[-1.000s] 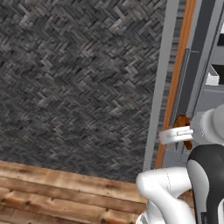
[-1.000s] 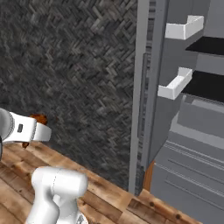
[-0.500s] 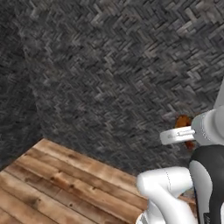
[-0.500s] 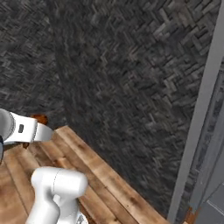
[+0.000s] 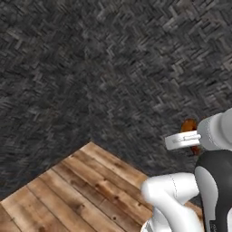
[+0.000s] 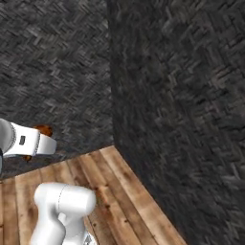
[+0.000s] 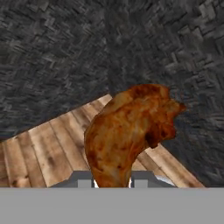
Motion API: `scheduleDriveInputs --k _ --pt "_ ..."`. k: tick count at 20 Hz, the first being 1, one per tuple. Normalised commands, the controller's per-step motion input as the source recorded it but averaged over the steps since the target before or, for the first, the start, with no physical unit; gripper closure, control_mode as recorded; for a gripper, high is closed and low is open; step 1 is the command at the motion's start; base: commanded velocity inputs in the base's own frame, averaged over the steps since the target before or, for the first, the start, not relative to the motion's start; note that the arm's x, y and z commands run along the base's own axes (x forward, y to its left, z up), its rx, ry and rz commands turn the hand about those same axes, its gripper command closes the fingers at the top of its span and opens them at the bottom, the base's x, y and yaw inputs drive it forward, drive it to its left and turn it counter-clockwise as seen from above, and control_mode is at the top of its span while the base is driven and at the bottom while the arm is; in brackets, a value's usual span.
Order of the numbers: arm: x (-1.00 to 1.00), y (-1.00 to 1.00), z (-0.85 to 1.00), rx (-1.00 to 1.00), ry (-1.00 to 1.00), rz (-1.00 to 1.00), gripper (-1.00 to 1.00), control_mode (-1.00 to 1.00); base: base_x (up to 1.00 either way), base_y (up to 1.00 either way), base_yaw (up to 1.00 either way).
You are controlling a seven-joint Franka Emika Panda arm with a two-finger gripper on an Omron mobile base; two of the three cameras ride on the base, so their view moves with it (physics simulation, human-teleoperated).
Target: Gather the cucumber and onion from the fridge and place them on a tray on the dining counter. Then gather the fish and chicken drumstick from the fridge and place them on the other tray.
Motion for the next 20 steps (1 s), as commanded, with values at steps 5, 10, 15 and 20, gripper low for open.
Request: scheduleDriveInputs --k 5,10,15,20 --pt "0.0 0.0 0.0 0.0 0.0 0.0 1.0 1.0 0.32 0.45 0.5" --pt "0.0 0.0 0.0 0.0 0.0 0.0 1.0 1.0 0.17 0.34 0.58" --pt "0.0 0.0 0.0 0.0 0.0 0.0 1.0 1.0 0.08 0.29 0.62" --pt "0.0 0.0 0.0 0.0 0.0 0.0 1.0 1.0 0.06 0.28 0.63"
